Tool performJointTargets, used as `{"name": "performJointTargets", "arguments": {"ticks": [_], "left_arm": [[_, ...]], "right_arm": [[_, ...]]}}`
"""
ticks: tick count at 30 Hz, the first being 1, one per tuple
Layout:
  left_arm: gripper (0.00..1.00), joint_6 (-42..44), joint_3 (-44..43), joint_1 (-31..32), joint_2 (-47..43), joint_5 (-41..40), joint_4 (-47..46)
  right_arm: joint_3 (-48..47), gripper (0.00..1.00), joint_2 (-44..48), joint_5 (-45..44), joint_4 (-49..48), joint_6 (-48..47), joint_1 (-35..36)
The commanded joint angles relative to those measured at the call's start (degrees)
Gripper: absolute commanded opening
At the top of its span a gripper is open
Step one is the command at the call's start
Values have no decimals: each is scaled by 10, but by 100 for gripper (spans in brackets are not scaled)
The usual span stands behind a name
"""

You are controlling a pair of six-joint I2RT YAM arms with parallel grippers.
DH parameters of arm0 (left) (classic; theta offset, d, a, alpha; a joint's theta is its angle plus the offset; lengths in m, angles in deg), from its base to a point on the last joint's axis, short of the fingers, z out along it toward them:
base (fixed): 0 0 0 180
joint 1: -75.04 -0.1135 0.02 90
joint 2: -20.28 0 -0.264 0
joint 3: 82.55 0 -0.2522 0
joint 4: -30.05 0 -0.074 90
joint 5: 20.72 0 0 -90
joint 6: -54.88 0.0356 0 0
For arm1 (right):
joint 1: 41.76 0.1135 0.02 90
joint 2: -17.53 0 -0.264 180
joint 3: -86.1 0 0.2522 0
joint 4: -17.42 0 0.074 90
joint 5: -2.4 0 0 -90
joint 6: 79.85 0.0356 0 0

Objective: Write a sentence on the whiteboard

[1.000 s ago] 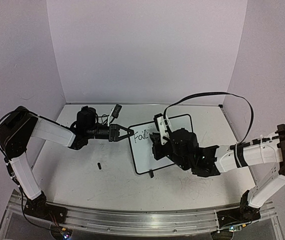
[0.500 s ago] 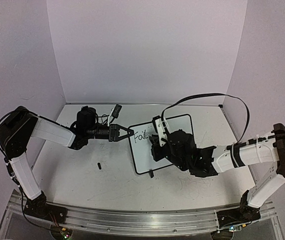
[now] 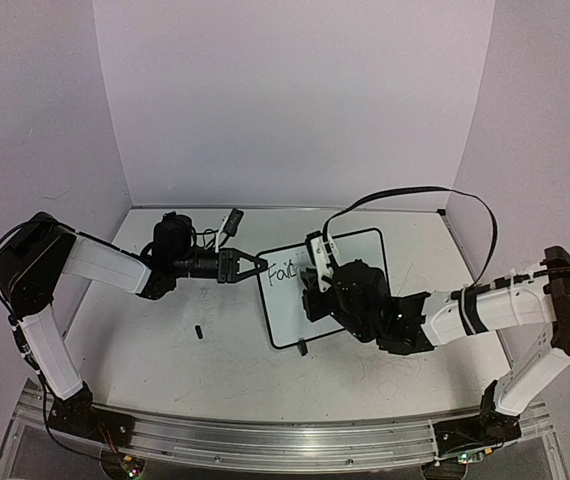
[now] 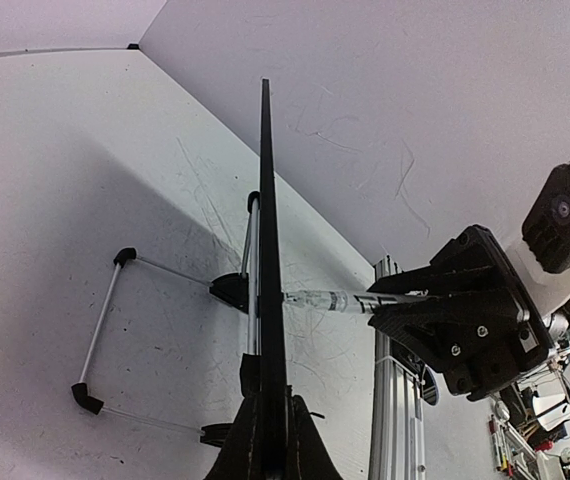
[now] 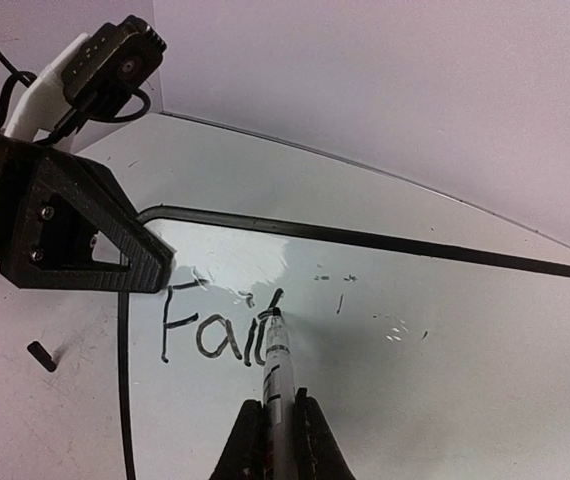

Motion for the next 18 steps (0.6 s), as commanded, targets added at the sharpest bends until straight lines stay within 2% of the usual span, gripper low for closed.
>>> {"name": "performJointTargets", "arguments": {"ticks": [1,7,18], "left_arm": [[0,-12,-13,17,-10,38,18],[0,-13,-14,17,-9,38,18],[0,-12,-14,18,-10,39,18]], "right_arm": [[-2,0,28,-36,14,11,-4],[10,0,49,7,-4,13,-18],[-10,0,31,26,-15,-4,-31]]}}
